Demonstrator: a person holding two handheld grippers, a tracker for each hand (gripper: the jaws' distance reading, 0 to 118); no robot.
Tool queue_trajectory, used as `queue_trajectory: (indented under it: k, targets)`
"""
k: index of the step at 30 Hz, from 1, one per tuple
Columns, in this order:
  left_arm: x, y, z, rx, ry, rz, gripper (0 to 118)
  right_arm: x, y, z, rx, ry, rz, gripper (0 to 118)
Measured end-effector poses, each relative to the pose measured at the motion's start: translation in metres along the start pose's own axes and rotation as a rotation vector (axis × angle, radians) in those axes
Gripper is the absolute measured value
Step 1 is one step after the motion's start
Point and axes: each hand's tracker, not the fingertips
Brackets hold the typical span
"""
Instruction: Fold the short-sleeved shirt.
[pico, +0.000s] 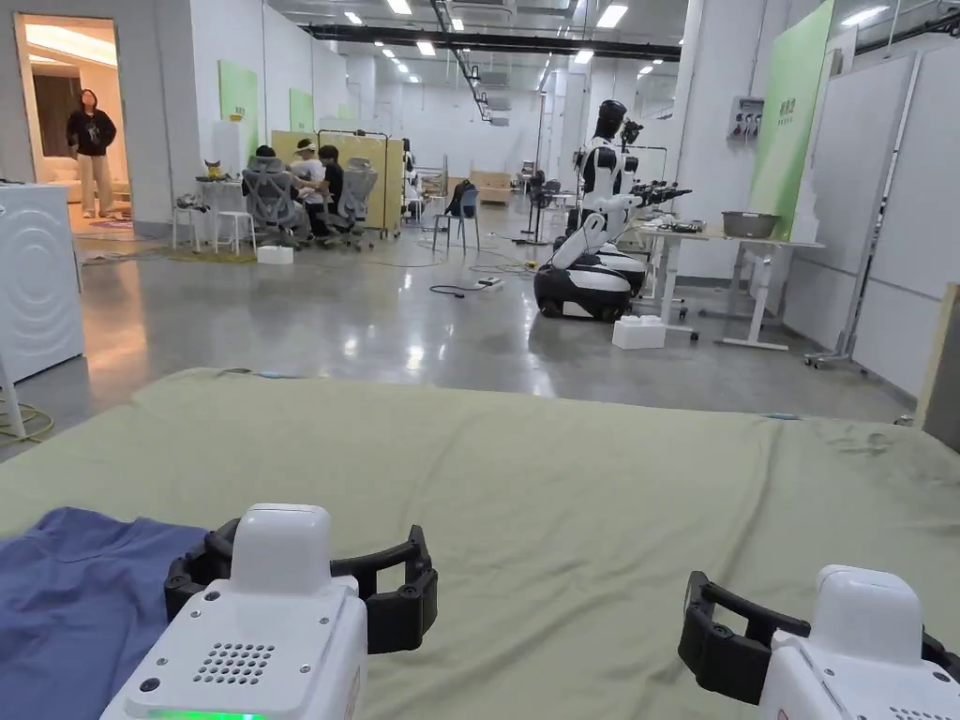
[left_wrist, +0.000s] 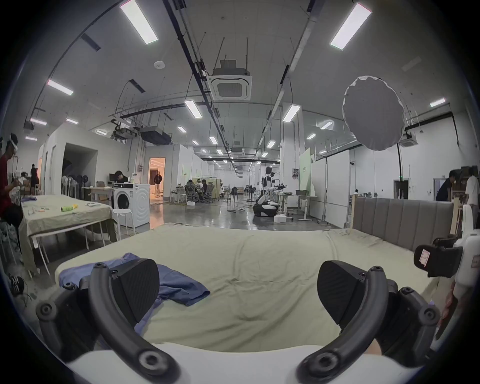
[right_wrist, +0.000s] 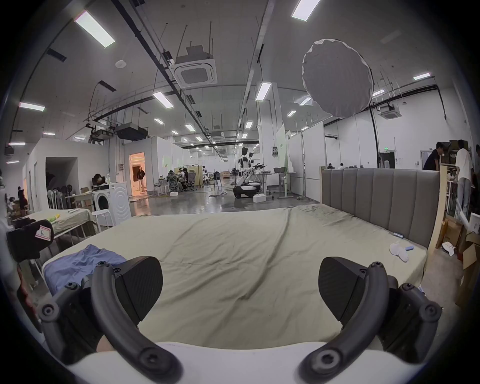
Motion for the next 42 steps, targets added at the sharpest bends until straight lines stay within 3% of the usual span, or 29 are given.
queue_trajectory:
  k: [2, 3, 5, 7, 10, 11, 12, 13, 15, 18, 19, 21, 22, 23, 24, 26, 28, 29, 33, 37, 42]
  targets:
    - [0.006, 0.005, 0.0, -0.003, 0.023, -0.087, 118, -0.005, 0.003, 0.0, 0.017, -0.005, 0.046, 118]
    - [0.011, 0.007, -0.001, -0.001, 0.035, -0.156, 118, -0.011, 0.004, 0.0, 0.036, -0.004, 0.13, 118]
    - [0.026, 0.008, -0.001, 0.014, 0.046, -0.356, 118, -0.03, 0.001, 0.001, 0.063, 0.015, 0.398, 118]
    - [0.046, -0.003, 0.002, 0.043, -0.034, -0.694, 118, -0.057, -0.019, 0.008, 0.157, 0.023, 0.842, 118]
    - [0.072, -0.07, 0.004, 0.179, 0.006, -1.57, 118, -0.08, -0.088, 0.012, 0.288, 0.035, 1.768, 118]
    - [0.073, -0.091, 0.003, 0.245, 0.067, -1.78, 118, -0.079, -0.104, 0.011, 0.249, 0.037, 1.936, 118]
    - [0.072, -0.103, 0.001, 0.266, 0.068, -1.874, 118, -0.078, -0.117, 0.01, 0.191, 0.085, 2.028, 118]
    - [0.072, -0.109, 0.002, 0.238, -0.002, -1.858, 118, -0.079, -0.123, 0.009, 0.122, 0.163, 2.025, 118]
    - [0.07, -0.098, -0.001, 0.079, -0.105, -1.553, 118, -0.083, -0.112, 0.006, 0.02, 0.263, 1.703, 118]
    - [0.048, -0.043, -0.008, -0.061, -0.046, -0.839, 118, -0.067, -0.063, 0.001, 0.011, 0.223, 1.06, 118]
    - [0.031, -0.018, -0.01, -0.095, -0.027, -0.548, 118, -0.056, -0.044, -0.002, 0.027, 0.162, 0.802, 118]
    - [-0.012, 0.006, -0.012, -0.113, -0.023, 0.06, 118, -0.022, -0.011, -0.005, 0.03, 0.097, 0.183, 118]
    - [-0.032, 0.007, -0.014, -0.117, -0.053, 0.319, 118, 0.001, -0.003, -0.006, 0.004, 0.167, -0.137, 118]
    - [-0.044, 0.009, -0.016, -0.103, -0.098, 0.432, 118, 0.018, -0.001, -0.008, -0.012, 0.24, -0.344, 118]
    - [-0.047, 0.005, -0.015, -0.09, -0.104, 0.458, 118, 0.027, 0.001, -0.008, -0.018, 0.27, -0.443, 118]
    - [-0.039, 0.005, -0.009, -0.03, -0.037, 0.258, 118, 0.027, 0.002, -0.006, 0.003, 0.151, -0.354, 118]
    - [-0.022, 0.002, -0.001, 0.057, -0.036, 0.042, 118, 0.019, 0.003, -0.004, 0.035, 0.126, -0.197, 118]
    - [-0.017, 0.002, 0.003, 0.071, -0.029, 0.007, 118, 0.018, 0.005, -0.003, 0.035, 0.116, -0.163, 118]
    - [-0.001, 0.002, 0.005, 0.041, -0.095, 0.01, 118, 0.01, 0.009, 0.0, 0.047, 0.102, -0.148, 118]
    - [0.0, 0.001, 0.002, 0.002, -0.117, 0.046, 118, 0.0, 0.009, 0.003, 0.058, 0.066, -0.056, 118]
    - [-0.005, 0.0, 0.001, -0.004, -0.092, 0.049, 118, 0.001, 0.01, 0.003, 0.06, 0.078, -0.065, 118]
